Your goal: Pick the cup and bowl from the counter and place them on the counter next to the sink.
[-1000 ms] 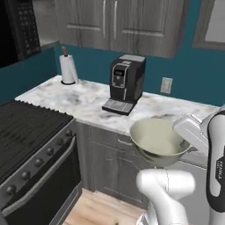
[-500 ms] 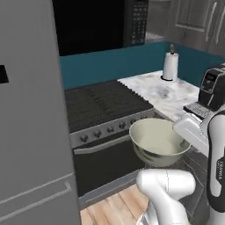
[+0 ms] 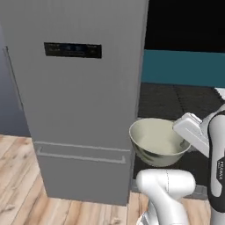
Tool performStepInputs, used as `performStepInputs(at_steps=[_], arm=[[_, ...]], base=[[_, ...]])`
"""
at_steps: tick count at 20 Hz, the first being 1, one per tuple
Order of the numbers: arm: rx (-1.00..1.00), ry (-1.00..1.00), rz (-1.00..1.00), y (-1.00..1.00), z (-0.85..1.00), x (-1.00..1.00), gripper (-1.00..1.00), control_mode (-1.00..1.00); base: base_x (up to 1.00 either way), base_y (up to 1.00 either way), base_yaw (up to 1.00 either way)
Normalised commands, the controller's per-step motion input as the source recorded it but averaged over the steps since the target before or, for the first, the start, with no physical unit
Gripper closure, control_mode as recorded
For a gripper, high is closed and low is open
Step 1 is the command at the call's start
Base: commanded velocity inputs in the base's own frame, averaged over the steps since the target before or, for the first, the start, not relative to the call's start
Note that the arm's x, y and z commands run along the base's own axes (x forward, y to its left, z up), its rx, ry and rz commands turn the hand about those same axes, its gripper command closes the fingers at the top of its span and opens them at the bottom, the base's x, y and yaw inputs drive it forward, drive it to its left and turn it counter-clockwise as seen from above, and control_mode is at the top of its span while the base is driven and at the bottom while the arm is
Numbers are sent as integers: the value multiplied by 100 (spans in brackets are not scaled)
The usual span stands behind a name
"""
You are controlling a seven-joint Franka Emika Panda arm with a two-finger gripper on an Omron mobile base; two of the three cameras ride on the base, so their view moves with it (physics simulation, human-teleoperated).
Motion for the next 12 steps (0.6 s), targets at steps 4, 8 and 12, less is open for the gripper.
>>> performStepInputs(at_steps=[4,8,12], arm=[[0,0,0,0,0,0,100,100],[0,0,0,0,0,0,100,100],[0,0,0,0,0,0,100,100]], base=[[-12,0,94],[-14,0,94],[-14,0,93]])
